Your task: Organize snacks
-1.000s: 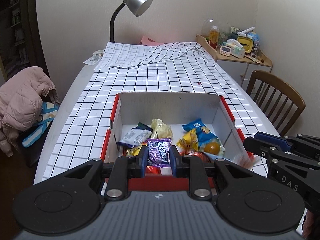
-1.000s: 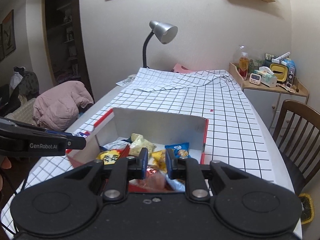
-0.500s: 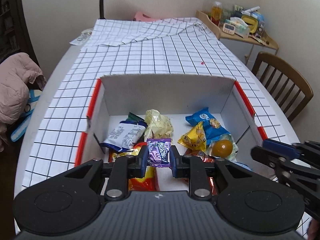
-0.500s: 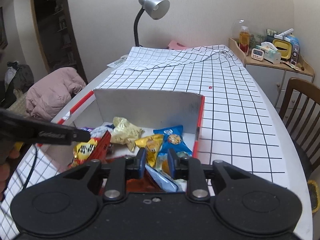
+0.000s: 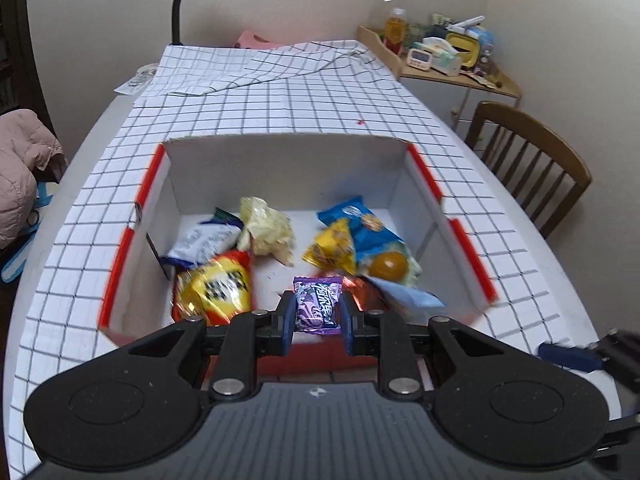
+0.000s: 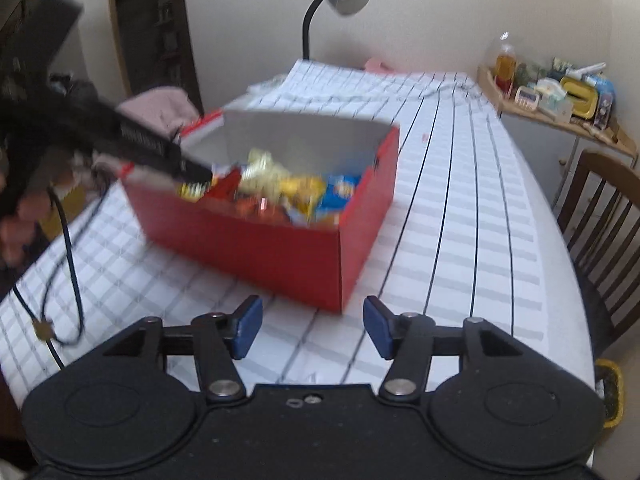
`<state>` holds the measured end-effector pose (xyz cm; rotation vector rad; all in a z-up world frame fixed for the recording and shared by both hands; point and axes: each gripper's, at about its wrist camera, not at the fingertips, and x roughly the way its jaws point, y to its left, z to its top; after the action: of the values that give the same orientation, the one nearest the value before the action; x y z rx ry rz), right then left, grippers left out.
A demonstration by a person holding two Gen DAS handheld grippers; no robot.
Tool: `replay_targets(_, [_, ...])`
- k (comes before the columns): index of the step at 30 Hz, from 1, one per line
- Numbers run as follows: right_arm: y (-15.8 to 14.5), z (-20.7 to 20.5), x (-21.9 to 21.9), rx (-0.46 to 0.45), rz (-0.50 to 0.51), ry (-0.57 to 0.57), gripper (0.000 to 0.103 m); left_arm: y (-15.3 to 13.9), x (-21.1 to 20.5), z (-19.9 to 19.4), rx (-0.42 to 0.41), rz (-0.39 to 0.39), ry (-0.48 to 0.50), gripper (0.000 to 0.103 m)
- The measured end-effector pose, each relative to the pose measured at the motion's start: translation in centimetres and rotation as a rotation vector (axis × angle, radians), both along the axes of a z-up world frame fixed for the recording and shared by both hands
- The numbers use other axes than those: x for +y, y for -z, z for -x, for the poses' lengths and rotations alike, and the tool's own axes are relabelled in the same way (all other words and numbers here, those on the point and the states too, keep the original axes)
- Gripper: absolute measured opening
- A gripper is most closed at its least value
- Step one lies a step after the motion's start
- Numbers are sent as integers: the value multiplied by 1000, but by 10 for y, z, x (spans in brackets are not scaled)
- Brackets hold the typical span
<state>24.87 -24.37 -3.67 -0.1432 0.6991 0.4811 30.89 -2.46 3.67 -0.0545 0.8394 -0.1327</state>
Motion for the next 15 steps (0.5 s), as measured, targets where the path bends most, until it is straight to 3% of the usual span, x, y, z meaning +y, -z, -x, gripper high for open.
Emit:
replay_targets(9, [46,6,-7,78,83,-48,48,14,-25,29,2,-4,41,22])
replay_targets(15, [63,5,-12,119,101,-46,29,22,-23,28,19,-3,31,22])
